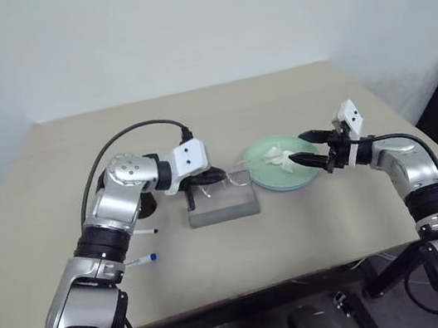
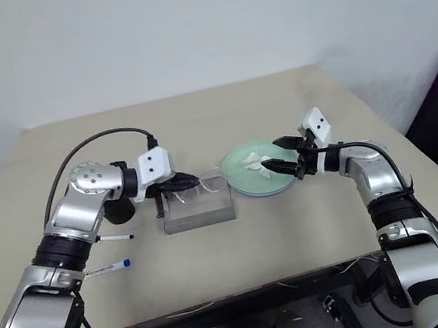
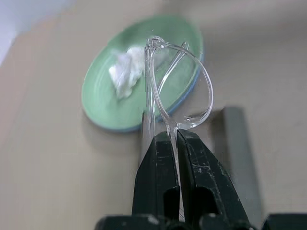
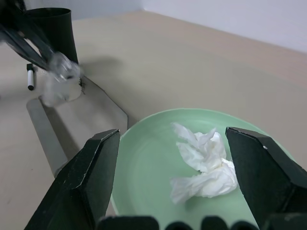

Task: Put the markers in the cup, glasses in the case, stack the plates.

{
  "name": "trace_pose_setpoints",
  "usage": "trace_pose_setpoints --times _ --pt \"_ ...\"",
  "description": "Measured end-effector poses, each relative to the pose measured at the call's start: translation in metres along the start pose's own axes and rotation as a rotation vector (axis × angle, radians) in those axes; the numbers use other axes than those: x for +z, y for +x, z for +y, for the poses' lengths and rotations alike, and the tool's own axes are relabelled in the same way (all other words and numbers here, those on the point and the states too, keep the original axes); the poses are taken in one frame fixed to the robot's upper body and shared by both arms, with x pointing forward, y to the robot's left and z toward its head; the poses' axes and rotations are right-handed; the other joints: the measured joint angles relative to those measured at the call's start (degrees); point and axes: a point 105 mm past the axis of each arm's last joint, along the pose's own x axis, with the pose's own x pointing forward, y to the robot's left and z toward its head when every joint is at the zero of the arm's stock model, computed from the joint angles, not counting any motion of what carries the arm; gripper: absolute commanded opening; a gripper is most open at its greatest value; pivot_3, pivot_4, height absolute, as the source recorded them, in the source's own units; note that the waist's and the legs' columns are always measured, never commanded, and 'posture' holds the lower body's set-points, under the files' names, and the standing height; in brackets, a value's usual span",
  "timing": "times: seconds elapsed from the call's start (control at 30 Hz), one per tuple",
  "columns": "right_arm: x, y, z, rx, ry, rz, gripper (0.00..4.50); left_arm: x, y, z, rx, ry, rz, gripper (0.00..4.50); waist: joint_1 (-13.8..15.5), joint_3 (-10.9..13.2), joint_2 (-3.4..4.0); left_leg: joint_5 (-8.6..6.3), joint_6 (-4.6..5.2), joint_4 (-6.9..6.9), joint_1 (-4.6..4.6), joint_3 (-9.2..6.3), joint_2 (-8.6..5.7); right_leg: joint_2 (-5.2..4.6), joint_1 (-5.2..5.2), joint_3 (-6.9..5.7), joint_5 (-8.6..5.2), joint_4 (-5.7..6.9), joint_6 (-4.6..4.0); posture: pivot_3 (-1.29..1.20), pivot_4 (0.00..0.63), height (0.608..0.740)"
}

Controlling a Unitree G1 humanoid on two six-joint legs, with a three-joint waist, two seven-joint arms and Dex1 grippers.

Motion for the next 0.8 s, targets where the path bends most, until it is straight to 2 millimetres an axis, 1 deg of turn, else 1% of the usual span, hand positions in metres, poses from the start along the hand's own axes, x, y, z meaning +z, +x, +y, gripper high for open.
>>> trace_pose_setpoints --times 0.17,0.3,0.43,0.6,0.7,0.77,0.8 --pt "0.003 0.000 0.001 -0.011 -0.013 -0.009 3.82 -0.023 0.019 -0.003 0.020 0.080 0.093 0.03 0.02 0.00 0.00 0.00 0.00 0.00 -0.03 -0.01 0.00 -0.01 -0.01 0.00 0.01 0.00 0.01 0.00 0.000 0.740" --pt "-0.003 -0.002 0.003 -0.015 -0.002 -0.001 3.82 -0.031 0.027 -0.007 0.016 0.108 0.115 0.03 0.02 0.00 0.00 -0.01 0.01 0.00 -0.06 -0.02 0.00 -0.01 -0.01 0.00 0.00 -0.01 0.02 0.00 0.000 0.740" --pt "-0.003 -0.002 0.004 -0.025 0.001 0.001 3.82 -0.031 0.031 -0.012 -0.019 0.119 0.115 0.03 -0.01 0.00 0.00 0.00 0.01 0.00 -0.05 0.01 -0.01 -0.01 -0.02 0.01 0.01 0.02 0.02 0.00 0.000 0.740" --pt "0.000 -0.001 0.005 -0.025 -0.008 -0.003 3.82 -0.026 0.029 -0.020 -0.109 0.074 0.097 0.03 -0.01 0.00 0.00 0.00 0.01 0.00 -0.03 -0.01 -0.01 0.01 -0.01 0.00 0.01 0.04 0.02 0.00 0.000 0.740" --pt "-0.001 -0.002 0.004 -0.028 -0.006 -0.002 3.82 -0.027 0.028 -0.023 -0.133 0.055 0.102 0.65 -0.02 0.00 0.00 0.00 0.01 0.00 -0.03 -0.01 -0.01 0.01 -0.01 0.00 0.01 0.04 0.02 0.00 0.000 0.740" --pt "-0.002 -0.002 0.004 -0.029 -0.004 -0.001 3.82 -0.030 0.028 -0.025 -0.137 0.042 0.109 1.29 0.00 0.00 0.00 0.00 0.01 0.00 -0.03 -0.03 -0.01 0.01 -0.01 0.00 0.01 0.03 0.02 0.00 0.000 0.740" --pt "-0.002 -0.002 0.005 -0.029 -0.002 0.001 3.82 -0.031 0.028 -0.025 -0.131 0.040 0.111 1.72 0.00 0.00 0.00 0.00 0.01 0.00 -0.04 -0.03 -0.01 0.01 -0.01 0.00 0.01 0.04 0.02 0.00 0.000 0.740"
